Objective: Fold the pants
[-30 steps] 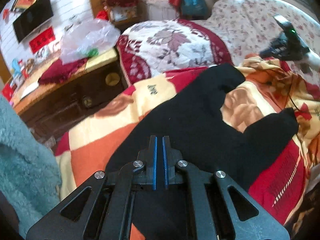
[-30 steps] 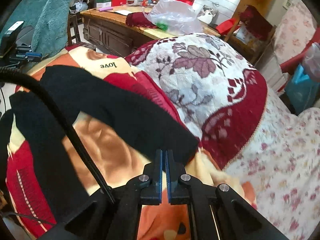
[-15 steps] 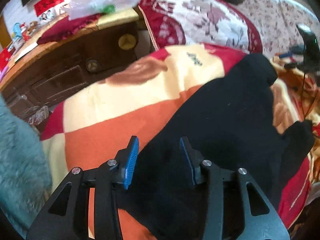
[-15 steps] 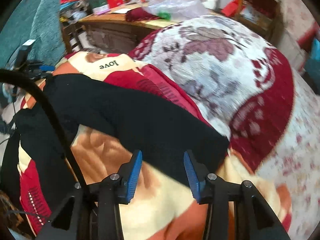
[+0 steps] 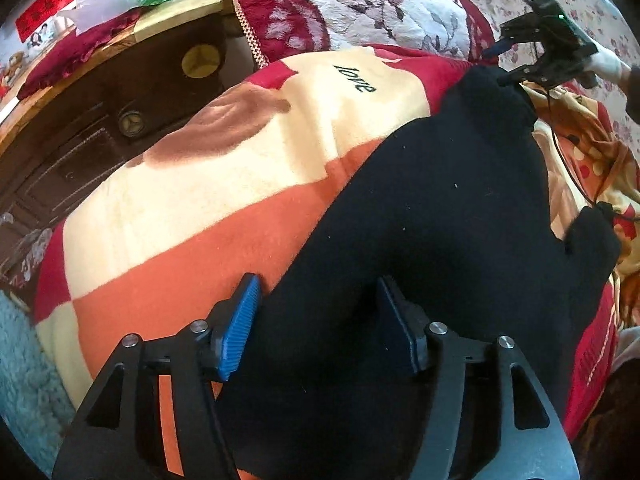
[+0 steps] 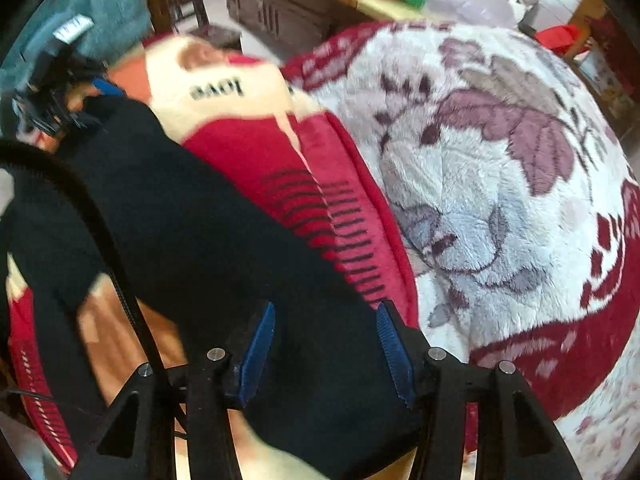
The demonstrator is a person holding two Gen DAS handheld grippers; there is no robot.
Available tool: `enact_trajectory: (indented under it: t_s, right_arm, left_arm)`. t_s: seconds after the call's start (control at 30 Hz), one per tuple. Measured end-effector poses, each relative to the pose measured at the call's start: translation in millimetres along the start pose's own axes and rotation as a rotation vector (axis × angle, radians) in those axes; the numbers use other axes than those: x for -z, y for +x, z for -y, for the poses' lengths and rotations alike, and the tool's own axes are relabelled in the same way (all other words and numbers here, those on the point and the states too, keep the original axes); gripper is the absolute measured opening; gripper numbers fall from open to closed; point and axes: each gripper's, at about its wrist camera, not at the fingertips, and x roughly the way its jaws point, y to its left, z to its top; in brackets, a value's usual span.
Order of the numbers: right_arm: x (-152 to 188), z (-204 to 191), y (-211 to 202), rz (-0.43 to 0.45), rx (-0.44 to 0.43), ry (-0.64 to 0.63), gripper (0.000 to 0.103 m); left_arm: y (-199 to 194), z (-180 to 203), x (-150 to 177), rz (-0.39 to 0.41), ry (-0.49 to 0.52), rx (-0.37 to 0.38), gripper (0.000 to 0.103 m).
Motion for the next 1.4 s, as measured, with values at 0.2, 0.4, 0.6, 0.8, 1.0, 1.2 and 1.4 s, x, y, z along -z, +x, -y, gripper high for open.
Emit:
enact_trajectory:
  t_s: [0.2,0.4,0.6,0.8,1.0,1.2,1.4]
  right_arm:
    - [5.6,8.6,22.4,-0.087,-0.004,0.024,0.051]
    - [18.5,-17.0,15.9,-0.079,0.079,-0.030,0.017]
    - [44.8,-45.2,-17.8,-0.032,0.163,-0.029,0.013]
    - [70.0,-66.1,-63.0,0.030,0.205,-0.002,0.010]
    - [106.3,-96.9,-103.2,0.105,0.214,0.059,0.010]
    - [182.9,-156.3,-115.4,0.152,0.160,0.162,0.009]
    - [237.9,-208.9,-82.3,0.125,0.042,0.301,0.010]
  left_arm:
    - [5.0,1.7,-2.1,0.004,0.023,-0.023,0.068]
    - [-3.1,18.5,6.7,0.054,0.036,-0.048,0.023]
    - [-9.8,35.2,9.2,0.082,0.038,-0.138,0.008]
    - [-52.0,70.0,21.7,0.177,0.103,-0.159,0.008]
    - [-110.5,114.4,59.0,0.274,0.184,-0.162,0.008]
    - [-122.1,151.1,116.8,0.251,0.189,-0.106,0.008]
    - [-110.9,130.6,143.7,0.244,-0.108,0.020,0.015]
